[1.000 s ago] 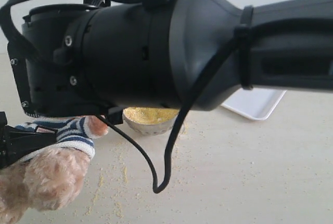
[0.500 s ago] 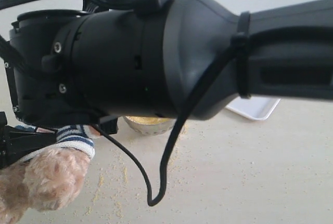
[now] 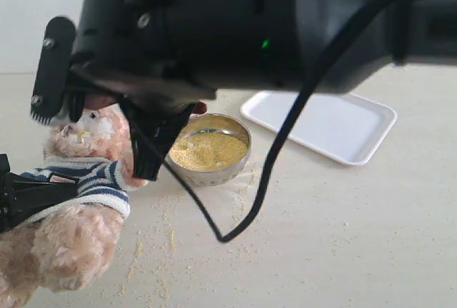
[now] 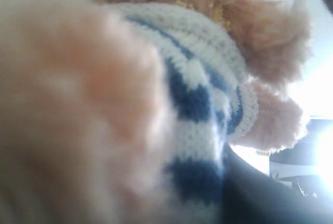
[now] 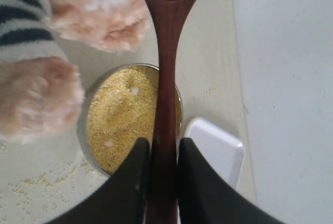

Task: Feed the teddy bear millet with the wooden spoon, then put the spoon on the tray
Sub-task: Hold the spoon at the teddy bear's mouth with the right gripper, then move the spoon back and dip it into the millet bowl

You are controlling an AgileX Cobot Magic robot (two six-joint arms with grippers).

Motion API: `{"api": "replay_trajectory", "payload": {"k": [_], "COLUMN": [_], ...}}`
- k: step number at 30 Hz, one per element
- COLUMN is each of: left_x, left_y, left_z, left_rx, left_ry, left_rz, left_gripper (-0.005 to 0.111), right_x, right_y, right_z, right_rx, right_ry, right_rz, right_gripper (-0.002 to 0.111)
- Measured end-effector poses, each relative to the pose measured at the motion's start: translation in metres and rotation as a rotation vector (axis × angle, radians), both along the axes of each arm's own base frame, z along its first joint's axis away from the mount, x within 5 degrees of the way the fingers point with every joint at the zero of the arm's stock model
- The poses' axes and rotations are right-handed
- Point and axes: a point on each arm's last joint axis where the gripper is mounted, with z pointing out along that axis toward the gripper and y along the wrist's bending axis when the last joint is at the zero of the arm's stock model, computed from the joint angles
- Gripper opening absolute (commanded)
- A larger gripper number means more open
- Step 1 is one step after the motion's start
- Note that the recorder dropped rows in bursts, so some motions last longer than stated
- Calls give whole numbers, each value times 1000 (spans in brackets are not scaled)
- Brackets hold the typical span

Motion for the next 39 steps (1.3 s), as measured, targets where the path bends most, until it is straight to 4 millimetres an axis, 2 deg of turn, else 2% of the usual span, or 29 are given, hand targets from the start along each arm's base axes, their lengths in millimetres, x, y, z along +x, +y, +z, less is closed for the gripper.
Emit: {"api": "replay_trajectory", "payload": {"k": [3,6,10,13,24,30,39], "left_x": [0,0,0,0,0,0,0], "left_y": [0,0,0,0,0,0,0], "left_z": [0,0,0,0,0,0,0], "left_rx": [7,8,9,9,9,9,9], "left_ry": [-9,-10,-12,-12,-12,-12,-12], "left_rz": [-5,-6,-7,-7,-7,-7,-7], "left_gripper": [5,5,5,5,5,5,5], "right_x": [15,32,53,60,87,91,90], "right_y": [-19,-39,-68,-78,-67,-60,-53], "right_z": [12,15,6,-5,-52,-74,-88], "right_rx": [50,63,-16,-133,-412,-413,-373], "right_ry": [25,85,198,236,129,158,216], "right_rz": [-66,-123,-211,-216,-102,-90,-83], "right_gripper": [0,0,0,0,0,0,0]}}
